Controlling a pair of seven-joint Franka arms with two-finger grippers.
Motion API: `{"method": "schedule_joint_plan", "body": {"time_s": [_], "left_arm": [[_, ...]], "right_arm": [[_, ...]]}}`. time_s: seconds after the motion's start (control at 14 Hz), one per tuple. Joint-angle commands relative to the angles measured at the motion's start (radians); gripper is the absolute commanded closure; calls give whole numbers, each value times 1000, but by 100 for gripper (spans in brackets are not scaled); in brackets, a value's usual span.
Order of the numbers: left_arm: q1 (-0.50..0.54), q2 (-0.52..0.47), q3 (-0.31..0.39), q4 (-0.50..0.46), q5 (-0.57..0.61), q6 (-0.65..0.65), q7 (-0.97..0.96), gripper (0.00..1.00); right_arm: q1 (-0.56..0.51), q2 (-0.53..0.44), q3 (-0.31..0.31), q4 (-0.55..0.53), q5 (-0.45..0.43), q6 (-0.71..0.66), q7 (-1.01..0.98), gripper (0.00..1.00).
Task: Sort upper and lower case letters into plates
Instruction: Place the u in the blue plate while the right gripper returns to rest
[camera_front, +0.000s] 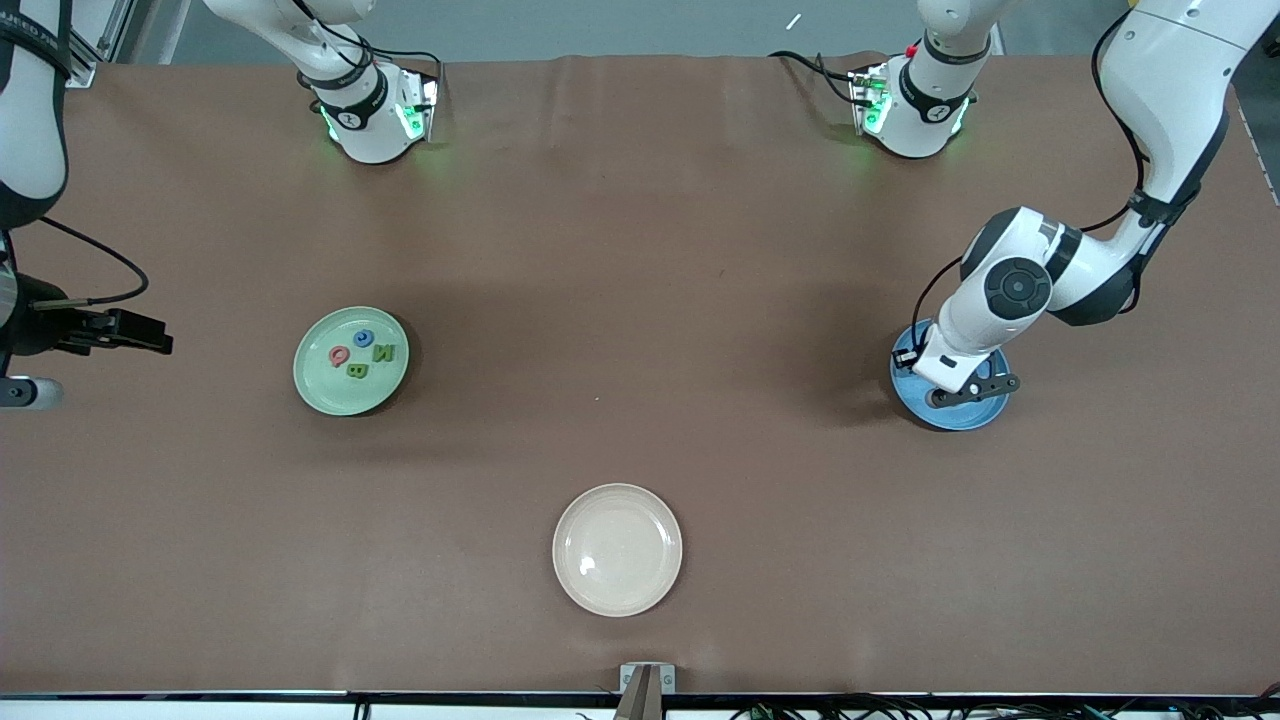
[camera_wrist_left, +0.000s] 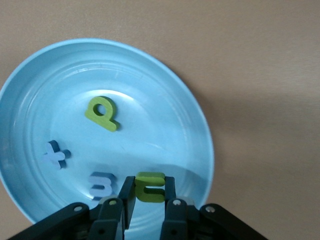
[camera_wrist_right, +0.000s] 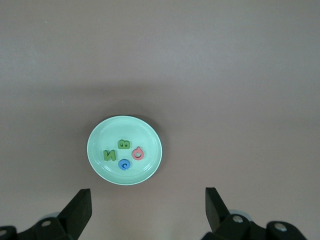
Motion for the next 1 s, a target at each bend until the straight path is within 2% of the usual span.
{"method": "schedule_joint_plan", "body": {"time_s": [0.0,0.43,0.5,0.57,0.64,0.79,0.93], "left_arm": [[19,24,-12,-6,26,25,-5,85],[20,38,-10,-14,46,27,-9,82],[20,38,-10,-12,46,27,-9,70],[20,35,-10,-12,46,25,-9,42],[22,28,-12,-12,46,25,-3,20],[42,4,-18,-6,46,21,-2,1],[43,1,-38,26,30,9,-6,1]], "right_arm": [[-2,3,12,29,-23,-20,-5,0],[-10,3,10,23,-5,-78,-5,0],[-12,1,12,23,-3,-92,-7,0],[-16,1,12,18,-2,-92,-10,0],[-18,-8,12,6,-2,-90,-10,0],[-15,-31,14,-6,-2,-92,-10,0],[4,-71,12,-43,-2,-84,-10,0]]}}
